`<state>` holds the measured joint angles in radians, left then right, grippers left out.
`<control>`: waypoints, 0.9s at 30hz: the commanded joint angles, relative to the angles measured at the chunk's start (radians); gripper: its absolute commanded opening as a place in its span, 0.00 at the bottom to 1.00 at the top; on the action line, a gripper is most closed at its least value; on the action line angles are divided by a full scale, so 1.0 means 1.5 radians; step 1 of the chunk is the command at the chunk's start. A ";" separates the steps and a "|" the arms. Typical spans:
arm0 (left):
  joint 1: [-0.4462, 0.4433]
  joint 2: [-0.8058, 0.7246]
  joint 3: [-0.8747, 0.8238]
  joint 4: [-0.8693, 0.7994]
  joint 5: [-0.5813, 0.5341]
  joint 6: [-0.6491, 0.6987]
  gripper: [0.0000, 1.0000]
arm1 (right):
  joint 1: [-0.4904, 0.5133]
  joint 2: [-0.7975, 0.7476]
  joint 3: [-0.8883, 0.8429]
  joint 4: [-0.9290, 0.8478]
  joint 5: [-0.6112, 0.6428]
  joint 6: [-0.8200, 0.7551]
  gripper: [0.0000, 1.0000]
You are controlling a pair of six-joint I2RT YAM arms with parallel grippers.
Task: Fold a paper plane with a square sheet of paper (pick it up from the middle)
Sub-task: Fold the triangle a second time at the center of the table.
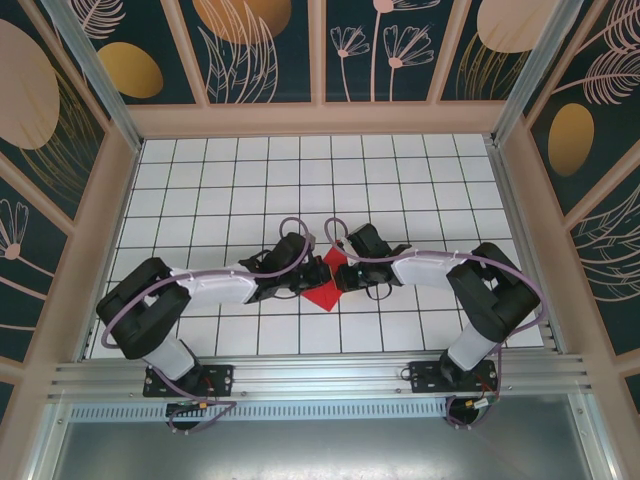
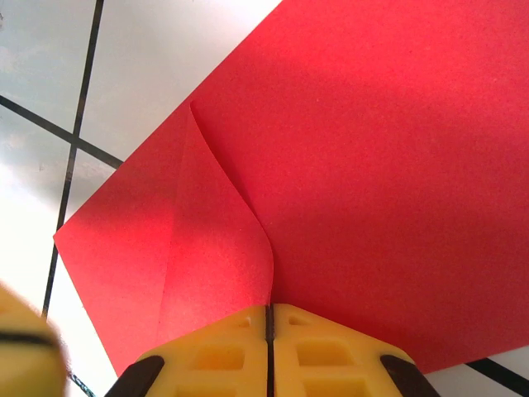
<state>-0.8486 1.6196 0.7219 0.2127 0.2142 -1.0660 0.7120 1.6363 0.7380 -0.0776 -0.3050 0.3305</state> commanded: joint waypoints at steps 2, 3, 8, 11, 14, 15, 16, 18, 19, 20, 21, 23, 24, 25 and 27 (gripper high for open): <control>0.009 0.040 0.016 0.007 -0.016 0.011 0.08 | -0.003 0.038 -0.010 -0.037 0.038 0.001 0.09; 0.010 0.047 0.015 0.011 -0.018 0.010 0.08 | -0.003 0.038 -0.010 -0.037 0.038 0.001 0.09; 0.010 0.088 0.011 0.017 -0.021 0.010 0.08 | -0.003 0.041 -0.011 -0.036 0.037 0.000 0.09; 0.010 0.098 0.006 0.016 -0.016 0.011 0.08 | -0.003 0.042 -0.010 -0.036 0.037 0.000 0.09; 0.010 0.086 0.005 0.012 -0.018 0.015 0.08 | -0.003 0.043 -0.009 -0.035 0.036 -0.001 0.09; 0.010 0.077 0.009 0.008 -0.023 0.019 0.08 | -0.003 0.043 -0.009 -0.035 0.037 -0.001 0.09; 0.012 0.068 0.015 -0.002 -0.031 0.025 0.09 | -0.004 0.042 -0.010 -0.036 0.037 -0.001 0.09; 0.015 0.067 0.030 -0.019 -0.044 0.035 0.10 | -0.003 0.041 -0.010 -0.036 0.038 -0.002 0.09; 0.018 0.067 0.039 -0.025 -0.047 0.039 0.10 | -0.003 0.042 -0.010 -0.035 0.038 -0.002 0.09; 0.021 0.067 0.046 -0.027 -0.047 0.043 0.10 | -0.003 0.041 -0.010 -0.035 0.038 -0.003 0.09; 0.024 0.067 0.055 -0.029 -0.046 0.047 0.10 | -0.003 0.041 -0.011 -0.036 0.037 -0.003 0.09; 0.029 0.071 0.069 -0.032 -0.047 0.052 0.10 | -0.003 0.041 -0.011 -0.035 0.038 -0.003 0.09; 0.030 0.078 0.076 -0.036 -0.049 0.055 0.10 | -0.003 0.042 -0.011 -0.035 0.038 -0.004 0.09; 0.031 0.086 0.083 -0.037 -0.049 0.057 0.10 | -0.003 0.042 -0.010 -0.035 0.038 -0.004 0.09; 0.033 0.099 0.092 -0.040 -0.046 0.061 0.10 | -0.004 0.042 -0.011 -0.035 0.038 -0.004 0.09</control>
<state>-0.8051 1.7370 0.8310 0.1856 0.1631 -1.0096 0.7120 1.6413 0.7418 -0.0772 -0.3054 0.3305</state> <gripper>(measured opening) 0.101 0.096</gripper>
